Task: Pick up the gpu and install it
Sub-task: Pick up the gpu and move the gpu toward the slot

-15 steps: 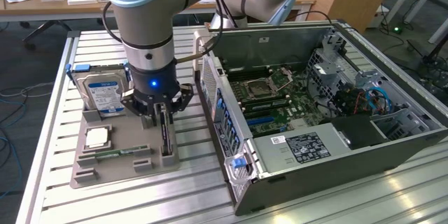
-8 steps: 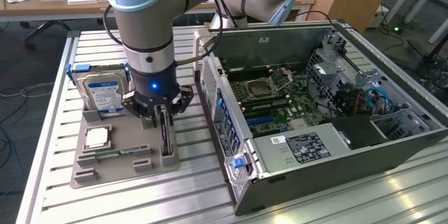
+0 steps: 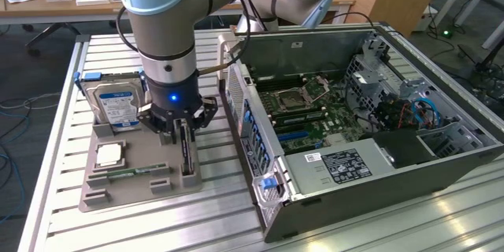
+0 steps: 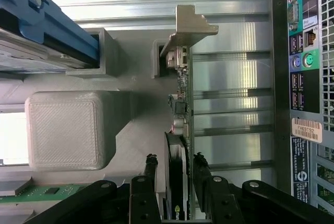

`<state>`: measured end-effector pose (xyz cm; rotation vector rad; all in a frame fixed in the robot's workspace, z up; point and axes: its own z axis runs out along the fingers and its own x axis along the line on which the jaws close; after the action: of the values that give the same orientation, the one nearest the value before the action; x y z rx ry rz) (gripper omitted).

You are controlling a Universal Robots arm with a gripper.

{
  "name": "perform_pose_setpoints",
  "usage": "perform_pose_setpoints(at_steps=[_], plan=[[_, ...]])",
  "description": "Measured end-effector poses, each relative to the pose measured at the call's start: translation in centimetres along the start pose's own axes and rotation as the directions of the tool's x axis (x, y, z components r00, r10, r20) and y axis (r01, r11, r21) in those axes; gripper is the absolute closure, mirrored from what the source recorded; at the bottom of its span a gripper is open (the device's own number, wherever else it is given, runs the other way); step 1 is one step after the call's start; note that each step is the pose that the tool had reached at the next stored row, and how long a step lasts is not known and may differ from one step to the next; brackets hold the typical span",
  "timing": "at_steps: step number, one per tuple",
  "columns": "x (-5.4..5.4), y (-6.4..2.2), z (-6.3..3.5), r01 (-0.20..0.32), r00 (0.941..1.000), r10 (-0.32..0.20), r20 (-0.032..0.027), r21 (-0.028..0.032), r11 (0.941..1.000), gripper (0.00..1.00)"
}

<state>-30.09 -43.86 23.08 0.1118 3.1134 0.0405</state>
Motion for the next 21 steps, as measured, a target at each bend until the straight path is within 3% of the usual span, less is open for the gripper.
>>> perform_pose_setpoints(at_steps=[16, 18, 19, 21], plan=[[-0.09, 0.01, 0.0, 0.0, 1.0, 0.0, 0.0, 0.0, 1.0, 0.58], [-0.09, 0.01, 0.0, 0.0, 1.0, 0.0, 0.0, 0.0, 1.0, 0.6], [-0.09, 0.01, 0.0, 0.0, 1.0, 0.0, 0.0, 0.0, 1.0, 0.67], [-0.08, 0.01, 0.0, 0.0, 1.0, 0.0, 0.0, 0.0, 1.0, 0.67]])
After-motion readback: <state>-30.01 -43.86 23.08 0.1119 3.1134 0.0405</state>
